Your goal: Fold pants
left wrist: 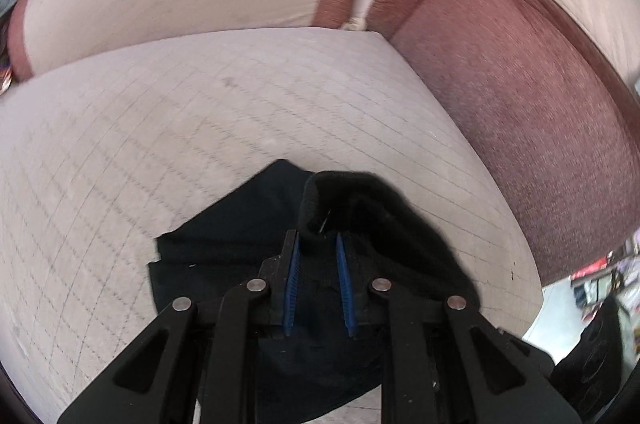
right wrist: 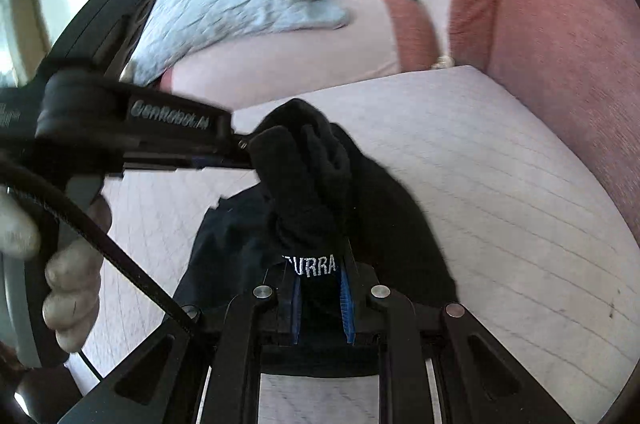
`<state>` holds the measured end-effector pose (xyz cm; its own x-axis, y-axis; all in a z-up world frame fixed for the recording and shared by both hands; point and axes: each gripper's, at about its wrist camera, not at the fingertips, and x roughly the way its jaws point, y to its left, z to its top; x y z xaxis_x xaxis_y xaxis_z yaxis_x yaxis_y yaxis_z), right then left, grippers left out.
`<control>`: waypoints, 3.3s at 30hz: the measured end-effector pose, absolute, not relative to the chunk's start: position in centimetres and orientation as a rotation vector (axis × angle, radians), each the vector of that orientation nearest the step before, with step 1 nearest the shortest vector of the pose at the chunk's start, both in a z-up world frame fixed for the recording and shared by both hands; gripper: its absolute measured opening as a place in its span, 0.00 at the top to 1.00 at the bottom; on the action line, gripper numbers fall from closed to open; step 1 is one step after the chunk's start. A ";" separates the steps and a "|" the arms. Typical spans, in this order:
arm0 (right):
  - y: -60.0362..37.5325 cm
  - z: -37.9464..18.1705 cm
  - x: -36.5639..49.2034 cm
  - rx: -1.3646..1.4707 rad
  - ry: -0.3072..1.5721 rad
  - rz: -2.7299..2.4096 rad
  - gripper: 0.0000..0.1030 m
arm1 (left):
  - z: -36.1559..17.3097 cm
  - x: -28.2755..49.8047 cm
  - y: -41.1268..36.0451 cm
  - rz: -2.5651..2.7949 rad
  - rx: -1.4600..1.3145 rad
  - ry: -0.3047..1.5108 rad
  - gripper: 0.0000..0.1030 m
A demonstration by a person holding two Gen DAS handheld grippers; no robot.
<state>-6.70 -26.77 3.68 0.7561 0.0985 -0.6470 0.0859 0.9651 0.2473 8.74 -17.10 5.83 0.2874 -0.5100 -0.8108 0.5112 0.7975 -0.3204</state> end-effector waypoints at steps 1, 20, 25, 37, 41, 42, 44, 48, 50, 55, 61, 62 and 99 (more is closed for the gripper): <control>-26.0 3.4 -6.5 0.246 0.725 0.023 0.83 | 5.7 8.9 -16.5 -0.675 -0.013 1.082 0.83; -19.2 3.2 -8.7 0.132 0.783 0.472 0.42 | 2.4 10.3 -6.6 -0.543 -0.301 1.143 0.70; -28.9 4.6 -8.5 0.423 0.694 0.278 0.40 | 1.9 9.7 -8.1 -0.607 -0.370 1.155 0.54; -35.1 2.3 -7.7 0.669 0.723 0.127 0.38 | 1.9 8.7 -14.4 -0.774 -0.422 1.149 0.44; -34.5 2.8 -7.7 0.601 0.719 0.097 0.38 | 1.5 8.4 -12.9 -0.814 -0.507 1.158 0.40; -34.6 2.8 -8.1 0.604 0.715 0.093 0.38 | 1.5 8.4 -12.6 -0.828 -0.523 1.160 0.40; -35.0 2.9 -8.2 0.627 0.703 0.089 0.38 | 1.6 8.3 -11.9 -0.851 -0.567 1.154 0.39; -35.8 2.8 -8.2 0.669 0.699 0.077 0.38 | 2.3 8.1 -11.2 -0.845 -0.577 1.112 0.30; -36.2 2.7 -8.3 0.697 0.698 0.083 0.38 | 2.8 7.8 -11.5 -0.851 -0.541 1.094 0.29; -36.8 2.2 -8.3 0.740 0.705 0.083 0.38 | 2.7 6.9 -13.8 -0.811 -0.385 1.087 0.22; -36.7 2.0 -8.0 0.725 0.721 0.053 0.38 | 0.2 6.5 -17.8 -0.682 -0.135 1.206 0.78; -36.8 1.9 -8.0 0.729 0.724 0.046 0.38 | 0.4 6.3 -17.7 -0.675 -0.132 1.186 0.80; -31.3 1.8 -8.1 0.728 0.715 0.294 0.38 | 2.6 6.1 -4.5 -0.483 -0.437 1.086 0.55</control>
<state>-8.07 -31.27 1.76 0.7284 0.4786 -0.4903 -0.0057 0.7198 0.6942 6.10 -4.53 2.63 0.3835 -0.5712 -0.7257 0.1565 0.8146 -0.5585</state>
